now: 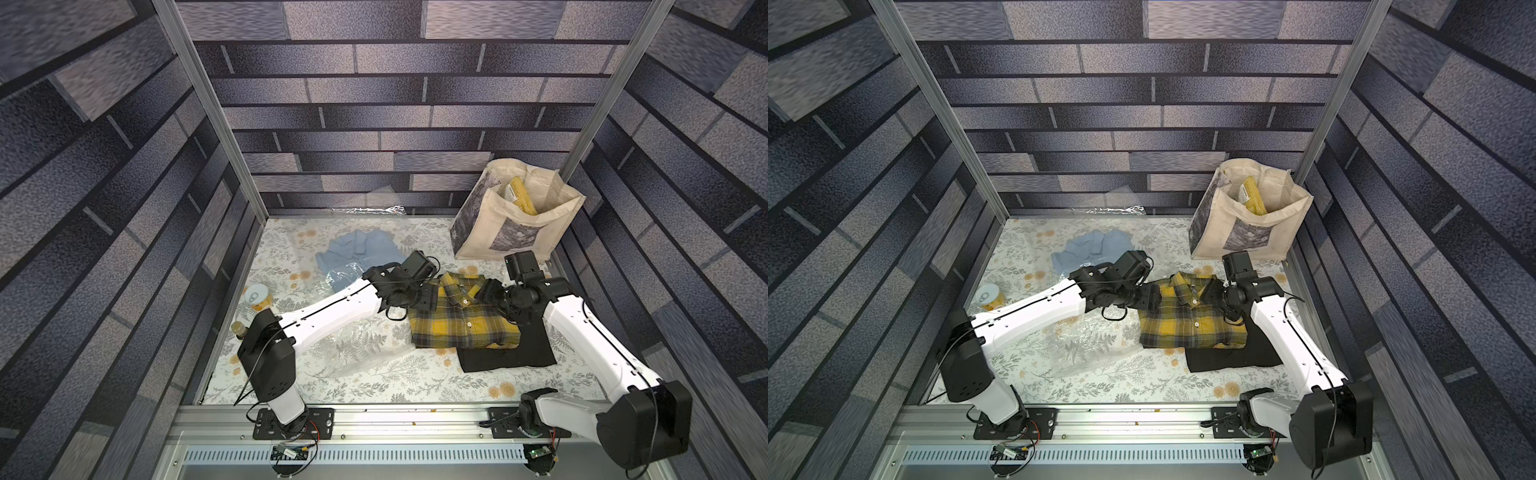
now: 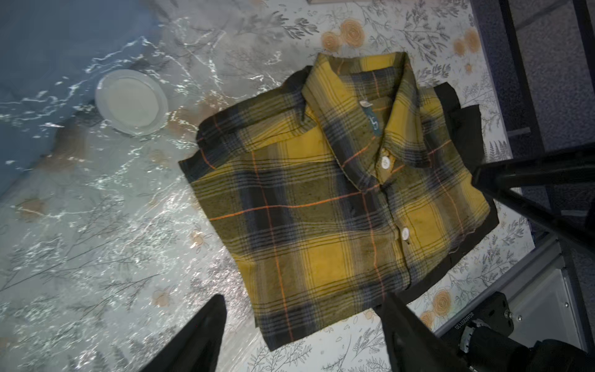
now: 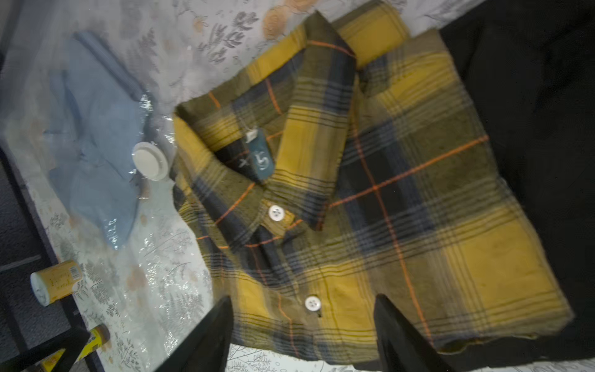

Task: Place the folded shirt into the vacuum bag
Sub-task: Pick up the shirt from the center of the board.

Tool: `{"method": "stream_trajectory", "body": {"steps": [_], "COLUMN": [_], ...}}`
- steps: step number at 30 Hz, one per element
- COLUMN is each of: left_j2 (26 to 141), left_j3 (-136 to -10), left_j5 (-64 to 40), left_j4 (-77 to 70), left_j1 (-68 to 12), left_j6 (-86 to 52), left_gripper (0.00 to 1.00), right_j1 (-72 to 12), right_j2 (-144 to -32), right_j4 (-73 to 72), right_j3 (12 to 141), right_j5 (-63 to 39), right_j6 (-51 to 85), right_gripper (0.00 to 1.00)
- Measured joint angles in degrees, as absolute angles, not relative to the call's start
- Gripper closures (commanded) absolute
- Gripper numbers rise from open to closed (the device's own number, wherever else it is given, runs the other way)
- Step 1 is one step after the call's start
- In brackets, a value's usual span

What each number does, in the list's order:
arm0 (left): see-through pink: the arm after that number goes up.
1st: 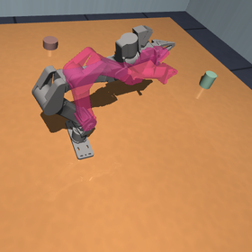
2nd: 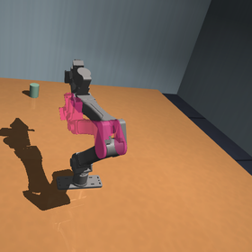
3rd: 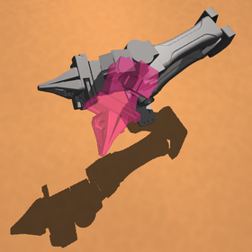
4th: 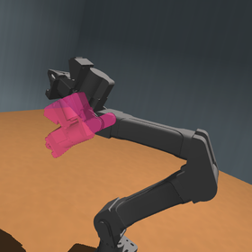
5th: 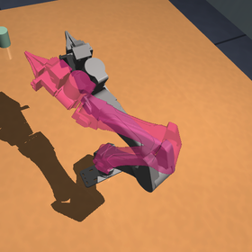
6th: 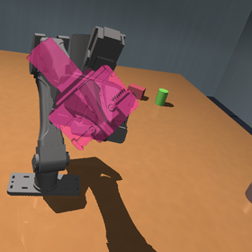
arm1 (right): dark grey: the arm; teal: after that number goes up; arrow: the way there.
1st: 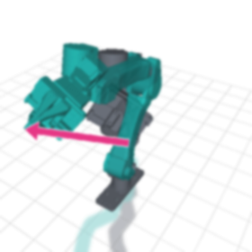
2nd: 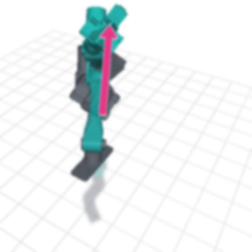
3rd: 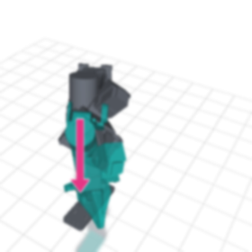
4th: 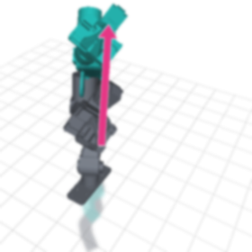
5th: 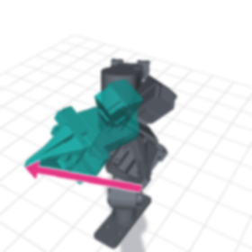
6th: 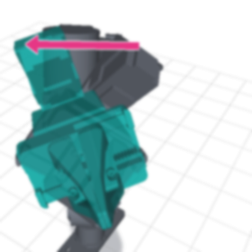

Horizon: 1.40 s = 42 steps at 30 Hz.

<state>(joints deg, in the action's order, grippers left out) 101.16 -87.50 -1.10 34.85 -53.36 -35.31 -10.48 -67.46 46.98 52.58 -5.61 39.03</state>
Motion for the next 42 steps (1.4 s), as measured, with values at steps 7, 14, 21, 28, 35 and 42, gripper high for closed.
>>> {"method": "stream_trajectory", "body": {"steps": [7,14,21,28,35,42], "left_j2": [120.7,128.0,128.2,128.2,128.2,127.6], "left_j3": [-107.2,-109.6,-102.7,-101.7,-100.8,-99.5], "left_j5": [-5.9,-9.5,-11.7,-12.3,-12.7,-12.7], "left_j4": [33.7,33.5,29.5,27.9,26.7,25.3], "left_j1": [-57.3,-56.2,-54.3,-54.1,-54.4,-54.4], "left_j6": [-34.9,-35.0,-35.0,-35.0,-35.0,-35.0], "left_gripper": [0.26,0.32,0.34,0.34,0.34,0.36], "right_j1": [-0.3,1.7,2.0,2.0,2.0,2.0], "right_j2": [-66.3,-69.6,-73.5,-64.8,-66.6,-70.6], "right_j4": [46.9,43.9,39.4,39.7,38.1,38.1], "right_j3": [44.6,43.1,41.3,41.4,41.9,41.9], "right_j5": [-4.2,-6.0,-12.3,-22.0,-27.7,-24.1], "right_j6": [38.8,36.3,34.3,35.1,37.3,36.8], "right_gripper": [0.19,0.00,0.07,0.08,0.08,0.14]}}
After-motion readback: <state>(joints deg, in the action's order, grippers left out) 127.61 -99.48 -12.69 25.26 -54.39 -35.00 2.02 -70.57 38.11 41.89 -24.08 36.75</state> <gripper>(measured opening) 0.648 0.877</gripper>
